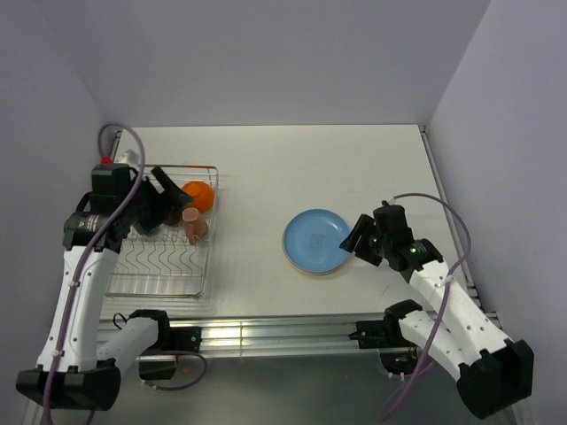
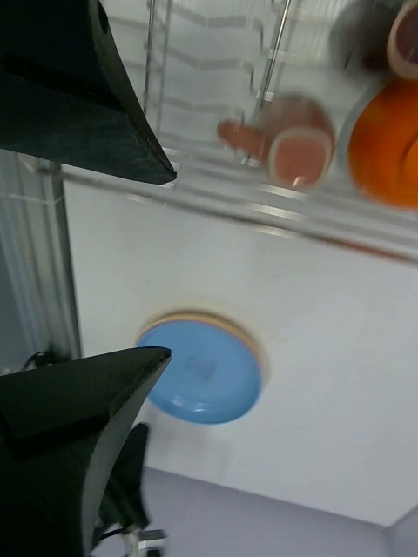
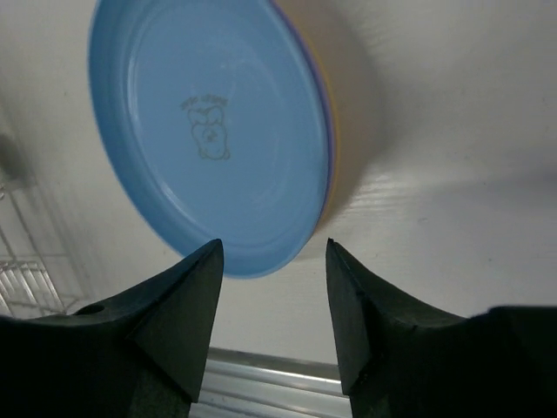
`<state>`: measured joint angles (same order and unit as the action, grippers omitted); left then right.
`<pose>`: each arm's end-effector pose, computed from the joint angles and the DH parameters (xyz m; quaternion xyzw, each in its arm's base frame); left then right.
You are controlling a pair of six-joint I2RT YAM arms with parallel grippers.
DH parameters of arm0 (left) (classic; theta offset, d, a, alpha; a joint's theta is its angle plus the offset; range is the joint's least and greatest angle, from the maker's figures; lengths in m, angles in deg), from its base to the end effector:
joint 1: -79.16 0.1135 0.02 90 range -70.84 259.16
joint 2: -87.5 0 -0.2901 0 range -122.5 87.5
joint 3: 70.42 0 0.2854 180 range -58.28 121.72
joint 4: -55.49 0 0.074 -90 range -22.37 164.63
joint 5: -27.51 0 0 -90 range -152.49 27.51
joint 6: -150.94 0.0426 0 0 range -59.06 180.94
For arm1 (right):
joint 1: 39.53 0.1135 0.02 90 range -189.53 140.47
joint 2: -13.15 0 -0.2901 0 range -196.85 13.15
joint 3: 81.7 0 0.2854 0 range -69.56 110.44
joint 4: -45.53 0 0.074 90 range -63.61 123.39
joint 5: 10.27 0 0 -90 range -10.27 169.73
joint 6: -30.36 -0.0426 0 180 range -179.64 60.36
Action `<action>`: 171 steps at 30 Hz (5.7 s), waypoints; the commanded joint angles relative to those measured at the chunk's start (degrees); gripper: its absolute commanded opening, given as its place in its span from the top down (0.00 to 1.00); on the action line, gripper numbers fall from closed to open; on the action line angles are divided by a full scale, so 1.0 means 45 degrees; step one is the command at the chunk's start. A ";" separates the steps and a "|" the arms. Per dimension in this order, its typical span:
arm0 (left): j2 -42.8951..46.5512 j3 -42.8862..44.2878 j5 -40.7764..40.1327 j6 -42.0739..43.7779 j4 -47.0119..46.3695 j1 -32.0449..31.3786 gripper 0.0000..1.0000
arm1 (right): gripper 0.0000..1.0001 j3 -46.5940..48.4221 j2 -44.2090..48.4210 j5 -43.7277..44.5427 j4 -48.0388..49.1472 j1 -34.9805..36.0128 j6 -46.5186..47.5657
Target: Load the mixed dishes into the dish rack
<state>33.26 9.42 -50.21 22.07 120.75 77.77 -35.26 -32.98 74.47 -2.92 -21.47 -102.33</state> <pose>0.1966 -0.0138 0.3984 -0.2460 0.8668 -0.2364 0.3637 0.1719 0.0601 0.2375 0.1830 0.9151 0.2174 0.2862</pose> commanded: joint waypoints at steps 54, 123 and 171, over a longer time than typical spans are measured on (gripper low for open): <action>-0.4489 -0.2721 -0.4797 -0.1498 -0.1903 -0.6977 1.00 | 0.54 0.0521 -0.2053 0.2944 0.1059 -0.0089 0.0973; -0.1756 -0.1351 0.0298 -0.3060 -0.5045 -0.8852 0.17 | 1.00 0.4212 -0.0904 0.0705 -0.1070 0.1103 0.1910; 0.0979 0.1654 -0.8624 -0.4135 0.5714 -0.8735 1.00 | 0.31 0.4916 0.0055 -0.1917 -0.1266 0.1279 0.3121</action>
<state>37.50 17.24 -85.40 3.20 144.14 38.01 -12.90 -32.98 66.50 -9.57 -15.92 -89.88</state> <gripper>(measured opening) 0.221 0.692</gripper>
